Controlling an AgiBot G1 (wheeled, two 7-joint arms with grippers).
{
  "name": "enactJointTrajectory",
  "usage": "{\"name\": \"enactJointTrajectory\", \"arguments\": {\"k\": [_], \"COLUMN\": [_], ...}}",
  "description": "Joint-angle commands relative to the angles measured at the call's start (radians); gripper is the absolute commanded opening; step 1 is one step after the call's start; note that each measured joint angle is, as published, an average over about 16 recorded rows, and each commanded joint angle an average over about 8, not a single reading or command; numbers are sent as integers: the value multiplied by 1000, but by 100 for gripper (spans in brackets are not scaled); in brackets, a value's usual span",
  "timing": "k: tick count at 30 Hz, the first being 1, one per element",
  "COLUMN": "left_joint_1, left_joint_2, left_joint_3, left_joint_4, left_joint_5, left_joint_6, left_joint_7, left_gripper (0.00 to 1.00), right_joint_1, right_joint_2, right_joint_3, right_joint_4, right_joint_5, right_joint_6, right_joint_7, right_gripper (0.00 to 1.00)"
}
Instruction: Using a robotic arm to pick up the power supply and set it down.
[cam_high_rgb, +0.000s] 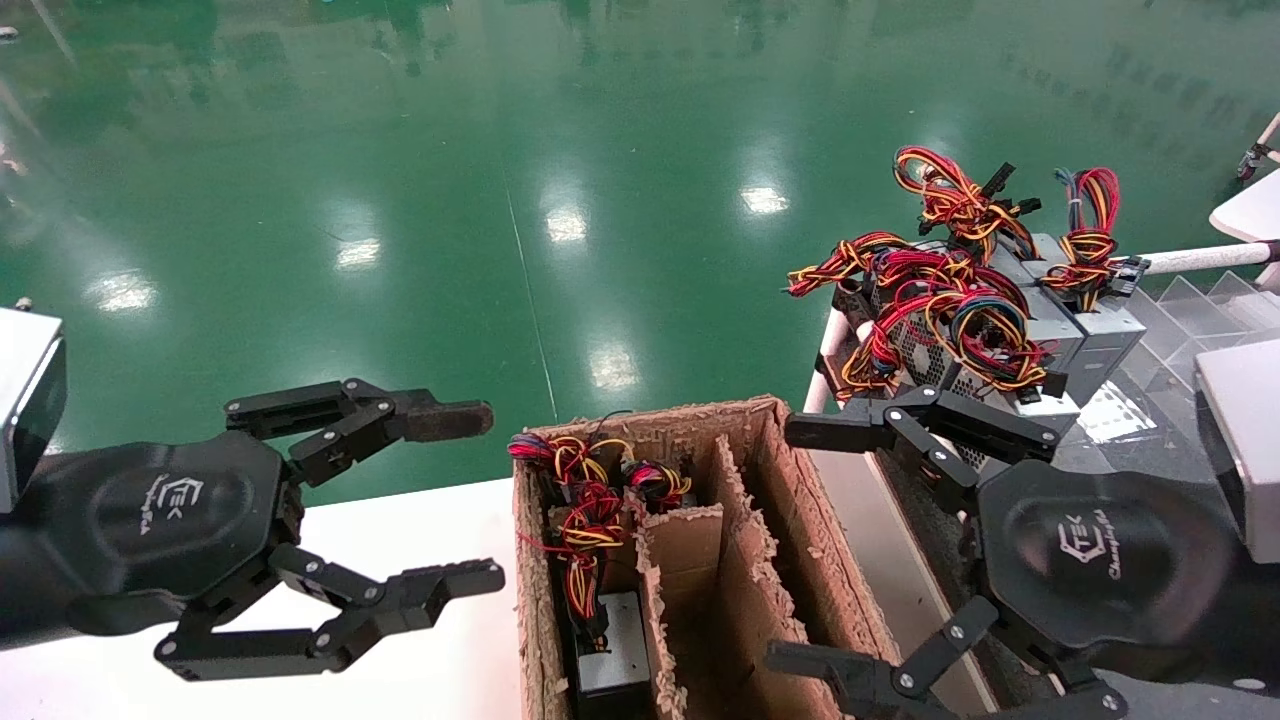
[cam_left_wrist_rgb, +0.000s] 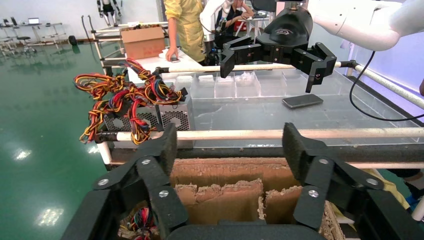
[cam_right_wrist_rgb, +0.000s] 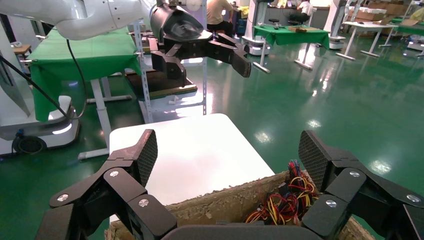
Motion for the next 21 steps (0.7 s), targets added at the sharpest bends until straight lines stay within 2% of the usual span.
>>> {"name": "enactJointTrajectory", "arguments": {"k": [1,21], "left_joint_1": [0,0], "left_joint_2": [0,0], "left_joint_3": [0,0], "left_joint_4": [0,0], "left_joint_5": [0,0], "left_joint_6": [0,0], "left_joint_7": [0,0], "left_gripper": [0,0], "right_joint_1": [0,0], "right_joint_2": [0,0], "right_joint_3": [0,0], "right_joint_4": [0,0], "right_joint_5": [0,0], "right_joint_6": [0,0], "right_joint_7": [0,0], "right_gripper": [100,100]}}
